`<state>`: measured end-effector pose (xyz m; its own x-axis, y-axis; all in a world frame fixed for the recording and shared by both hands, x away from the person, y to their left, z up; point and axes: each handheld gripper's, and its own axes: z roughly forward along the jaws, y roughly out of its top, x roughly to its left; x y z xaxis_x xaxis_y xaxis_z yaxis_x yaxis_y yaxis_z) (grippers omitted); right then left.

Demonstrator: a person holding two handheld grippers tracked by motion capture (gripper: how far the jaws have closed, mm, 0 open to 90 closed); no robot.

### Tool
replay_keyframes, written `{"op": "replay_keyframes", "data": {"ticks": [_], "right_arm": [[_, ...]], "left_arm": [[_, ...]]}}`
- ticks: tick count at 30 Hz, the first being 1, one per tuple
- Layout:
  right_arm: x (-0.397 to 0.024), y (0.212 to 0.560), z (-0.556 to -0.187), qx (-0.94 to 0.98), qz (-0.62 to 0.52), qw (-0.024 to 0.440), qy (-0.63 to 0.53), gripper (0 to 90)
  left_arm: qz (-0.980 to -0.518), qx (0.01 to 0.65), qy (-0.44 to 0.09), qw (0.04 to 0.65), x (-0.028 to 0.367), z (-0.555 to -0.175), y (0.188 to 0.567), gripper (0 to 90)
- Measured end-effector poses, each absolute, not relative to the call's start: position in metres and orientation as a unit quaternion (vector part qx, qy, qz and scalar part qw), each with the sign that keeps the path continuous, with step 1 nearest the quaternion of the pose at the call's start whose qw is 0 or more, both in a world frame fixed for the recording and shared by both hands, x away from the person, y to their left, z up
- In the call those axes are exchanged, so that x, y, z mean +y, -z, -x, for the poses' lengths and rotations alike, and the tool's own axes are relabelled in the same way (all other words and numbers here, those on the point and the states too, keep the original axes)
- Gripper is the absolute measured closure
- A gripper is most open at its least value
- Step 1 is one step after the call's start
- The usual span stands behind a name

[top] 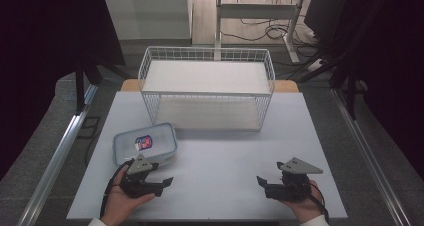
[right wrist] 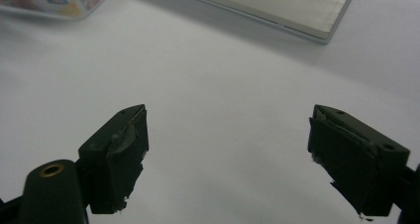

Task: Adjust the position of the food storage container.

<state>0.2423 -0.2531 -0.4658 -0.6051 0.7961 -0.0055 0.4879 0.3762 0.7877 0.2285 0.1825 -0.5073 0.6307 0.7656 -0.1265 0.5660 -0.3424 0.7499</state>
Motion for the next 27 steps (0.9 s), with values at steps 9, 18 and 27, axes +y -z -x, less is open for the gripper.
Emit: {"op": "replay_keyframes", "data": {"ticks": [9,18,27], "right_arm": [[-0.256,0.474,-0.247,0.812,-0.400,0.171,-0.390,19.7],[-0.252,0.470,-0.239,0.817,-0.389,0.170,-0.391,20.9],[-0.252,0.472,-0.242,0.822,-0.386,0.170,-0.384,21.3]], "left_arm": [[-0.808,0.416,-0.123,0.398,0.181,-0.233,0.507,26.7],[-0.810,0.411,-0.123,0.401,0.181,-0.227,0.502,26.5],[-0.811,0.411,-0.119,0.399,0.181,-0.230,0.503,26.4]]}}
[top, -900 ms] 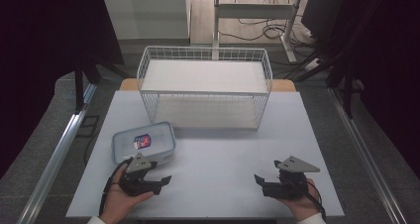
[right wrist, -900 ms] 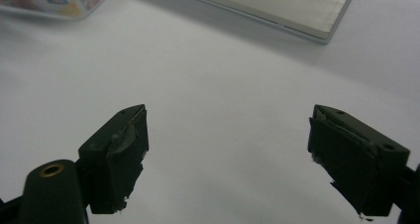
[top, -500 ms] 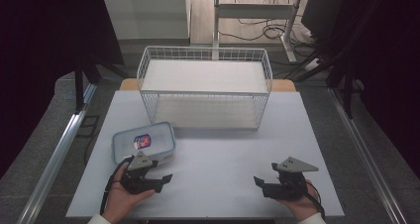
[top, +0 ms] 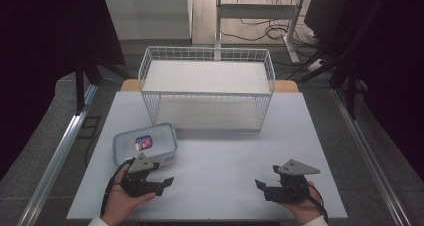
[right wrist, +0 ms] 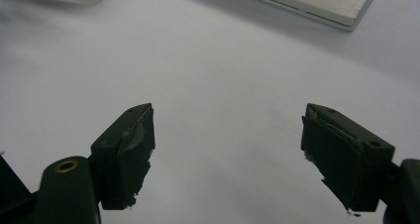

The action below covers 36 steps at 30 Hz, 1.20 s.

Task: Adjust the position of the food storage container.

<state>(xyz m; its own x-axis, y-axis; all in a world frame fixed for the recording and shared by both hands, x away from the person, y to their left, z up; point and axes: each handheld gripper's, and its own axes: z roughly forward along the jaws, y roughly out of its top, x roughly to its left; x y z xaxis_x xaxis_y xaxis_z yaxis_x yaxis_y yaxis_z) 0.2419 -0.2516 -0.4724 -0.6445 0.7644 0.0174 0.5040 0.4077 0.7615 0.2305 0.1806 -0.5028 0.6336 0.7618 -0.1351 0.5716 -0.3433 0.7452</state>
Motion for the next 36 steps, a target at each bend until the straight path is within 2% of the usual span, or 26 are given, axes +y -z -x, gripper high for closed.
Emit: {"op": "replay_keyframes", "data": {"ticks": [15,20,27,33,36], "right_arm": [[-0.253,0.475,-0.246,0.824,-0.386,0.167,-0.379,21.7],[-0.252,0.475,-0.246,0.825,-0.384,0.171,-0.376,21.7],[-0.249,0.478,-0.247,0.830,-0.383,0.172,-0.368,21.8],[-0.248,0.481,-0.248,0.831,-0.385,0.168,-0.365,21.8],[-0.248,0.480,-0.248,0.832,-0.384,0.171,-0.362,21.8]], "left_arm": [[-0.793,0.421,-0.128,0.421,0.186,-0.223,0.476,26.0],[-0.786,0.428,-0.124,0.428,0.194,-0.231,0.459,28.9],[-0.778,0.447,-0.138,0.419,0.216,-0.264,0.438,31.9],[-0.764,0.480,-0.131,0.410,0.240,-0.306,0.437,37.1],[-0.766,0.489,-0.134,0.396,0.252,-0.326,0.440,45.5]]}}
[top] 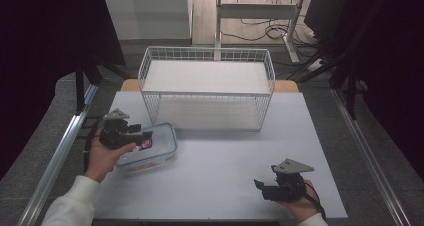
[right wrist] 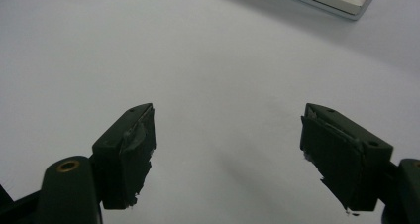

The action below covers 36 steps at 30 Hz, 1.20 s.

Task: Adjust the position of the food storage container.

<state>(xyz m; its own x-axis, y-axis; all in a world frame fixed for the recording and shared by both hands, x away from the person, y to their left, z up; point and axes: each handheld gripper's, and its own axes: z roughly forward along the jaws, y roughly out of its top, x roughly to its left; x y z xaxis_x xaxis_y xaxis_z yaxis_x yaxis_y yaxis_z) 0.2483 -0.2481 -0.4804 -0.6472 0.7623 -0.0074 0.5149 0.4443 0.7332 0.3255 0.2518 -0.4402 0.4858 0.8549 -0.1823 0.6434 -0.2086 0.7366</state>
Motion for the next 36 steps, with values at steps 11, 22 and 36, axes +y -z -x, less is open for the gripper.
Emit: {"op": "replay_keyframes", "data": {"ticks": [11,22,36], "right_arm": [[-0.247,0.481,-0.249,0.833,-0.384,0.173,-0.358,21.8],[-0.250,0.483,-0.250,0.833,-0.387,0.177,-0.352,21.7],[-0.256,0.480,-0.251,0.827,-0.394,0.185,-0.355,21.6]], "left_arm": [[-0.766,0.531,-0.116,0.343,0.286,-0.383,0.458,87.8],[-0.803,0.508,-0.093,0.298,0.280,-0.405,0.484,90.0],[-0.812,0.494,-0.072,0.302,0.270,-0.402,0.487,90.0]]}}
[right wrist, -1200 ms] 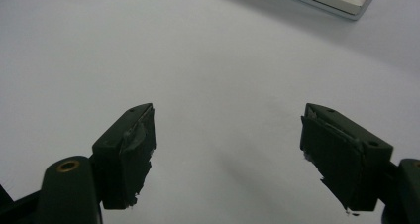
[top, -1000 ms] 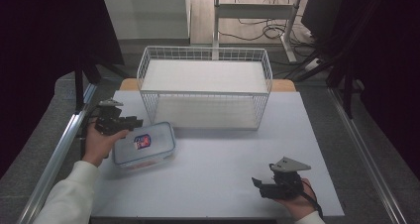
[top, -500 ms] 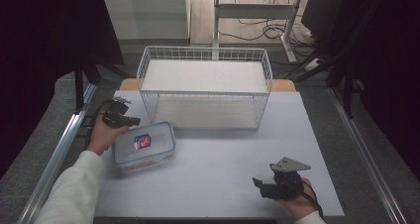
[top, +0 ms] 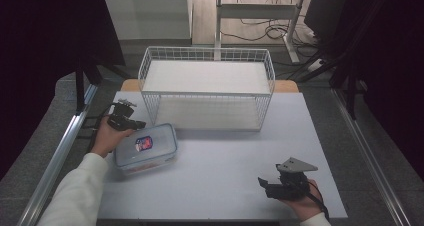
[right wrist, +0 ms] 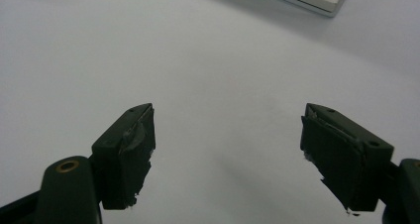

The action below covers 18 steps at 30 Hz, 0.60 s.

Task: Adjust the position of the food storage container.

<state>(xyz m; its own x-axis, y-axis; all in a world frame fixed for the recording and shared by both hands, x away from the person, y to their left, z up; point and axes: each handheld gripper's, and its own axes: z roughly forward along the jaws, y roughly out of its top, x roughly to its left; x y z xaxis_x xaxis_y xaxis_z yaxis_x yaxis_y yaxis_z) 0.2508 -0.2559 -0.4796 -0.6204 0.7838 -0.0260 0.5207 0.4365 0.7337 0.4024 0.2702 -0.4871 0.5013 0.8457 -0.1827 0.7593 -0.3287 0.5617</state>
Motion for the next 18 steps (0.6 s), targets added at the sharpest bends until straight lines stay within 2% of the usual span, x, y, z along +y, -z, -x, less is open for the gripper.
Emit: {"op": "replay_keyframes", "data": {"ticks": [18], "right_arm": [[-0.254,0.481,-0.250,0.830,-0.397,0.183,-0.347,21.6]], "left_arm": [[-0.866,0.421,-0.042,0.267,0.233,-0.373,0.486,90.0]]}}
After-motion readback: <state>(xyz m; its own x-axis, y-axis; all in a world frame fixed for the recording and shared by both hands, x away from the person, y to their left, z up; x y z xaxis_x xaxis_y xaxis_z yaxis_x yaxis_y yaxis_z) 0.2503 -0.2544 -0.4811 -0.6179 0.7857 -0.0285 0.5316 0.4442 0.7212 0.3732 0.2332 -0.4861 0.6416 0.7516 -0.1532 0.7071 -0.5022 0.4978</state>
